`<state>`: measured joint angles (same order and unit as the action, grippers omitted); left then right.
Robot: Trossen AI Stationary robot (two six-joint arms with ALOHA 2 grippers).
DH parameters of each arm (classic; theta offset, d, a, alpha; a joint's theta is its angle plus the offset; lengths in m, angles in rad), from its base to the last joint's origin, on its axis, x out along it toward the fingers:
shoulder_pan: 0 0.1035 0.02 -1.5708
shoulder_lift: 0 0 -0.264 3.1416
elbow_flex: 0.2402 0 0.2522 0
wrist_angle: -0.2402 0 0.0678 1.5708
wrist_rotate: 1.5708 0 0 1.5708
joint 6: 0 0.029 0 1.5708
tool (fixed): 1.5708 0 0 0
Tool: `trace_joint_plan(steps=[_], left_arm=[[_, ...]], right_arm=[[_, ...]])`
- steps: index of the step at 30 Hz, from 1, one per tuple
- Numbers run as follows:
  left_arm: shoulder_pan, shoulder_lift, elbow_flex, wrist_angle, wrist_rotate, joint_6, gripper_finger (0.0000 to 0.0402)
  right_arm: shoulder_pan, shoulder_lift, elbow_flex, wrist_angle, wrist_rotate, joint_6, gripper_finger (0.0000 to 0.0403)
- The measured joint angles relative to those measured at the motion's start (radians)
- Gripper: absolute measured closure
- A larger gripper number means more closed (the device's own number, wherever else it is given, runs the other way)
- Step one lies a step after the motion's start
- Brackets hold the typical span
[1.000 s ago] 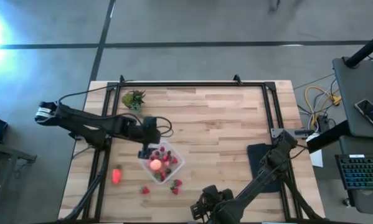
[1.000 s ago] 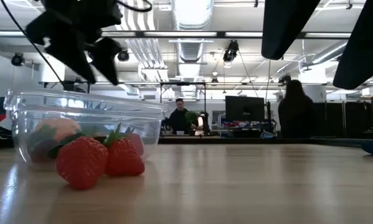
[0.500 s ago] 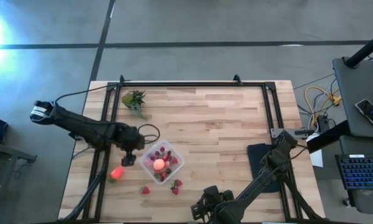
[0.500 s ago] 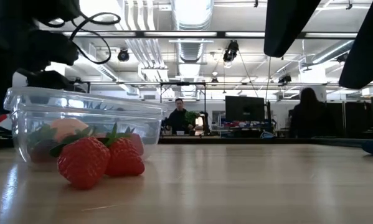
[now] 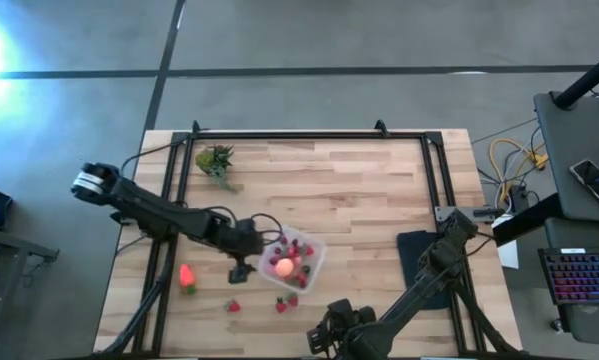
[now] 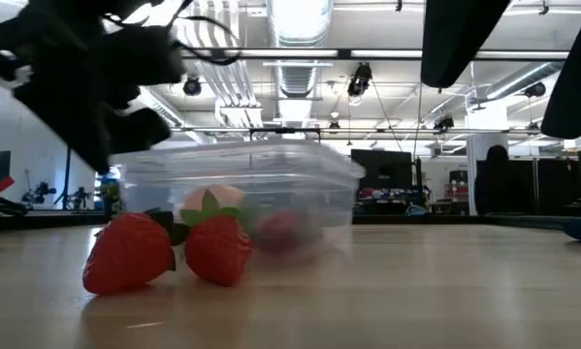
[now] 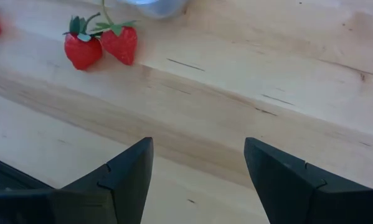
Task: Pick and placing Produce into tupperware
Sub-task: Adjust the transparent container, then put the cherry into the transparent container
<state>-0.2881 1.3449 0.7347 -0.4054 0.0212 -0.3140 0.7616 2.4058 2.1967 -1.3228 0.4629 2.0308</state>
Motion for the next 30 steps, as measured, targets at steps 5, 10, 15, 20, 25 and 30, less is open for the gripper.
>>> trace_joint_plan(steps=[5, 10, 15, 20, 25, 30], left_arm=[[0.001, 0.121, 0.120, 0.060, 0.026, 0.087, 0.0117], [0.006, 0.139, 0.195, -0.047, -0.058, 0.158, 0.0117], [0.049, 0.050, 0.202, -0.268, -0.209, 0.263, 0.0117], [0.112, -0.037, 0.111, -0.336, -0.105, 0.491, 0.0117], [0.111, -0.026, 0.039, -0.217, -0.006, 0.667, 0.0117], [0.123, 0.046, 0.039, -0.172, -0.083, 0.707, 0.0117]], right_arm=[[0.000, 0.000, 0.000, 0.000, -0.004, 0.000, 0.0158], [0.004, 0.000, 0.000, -0.001, -0.026, -0.007, 0.0158], [0.019, 0.000, 0.000, -0.004, -0.026, 0.018, 0.0158], [0.034, 0.000, -0.009, -0.006, -0.021, 0.042, 0.0158], [0.039, 0.000, -0.024, -0.007, -0.019, 0.077, 0.0158], [0.042, 0.000, -0.033, -0.001, -0.017, 0.091, 0.0158]])
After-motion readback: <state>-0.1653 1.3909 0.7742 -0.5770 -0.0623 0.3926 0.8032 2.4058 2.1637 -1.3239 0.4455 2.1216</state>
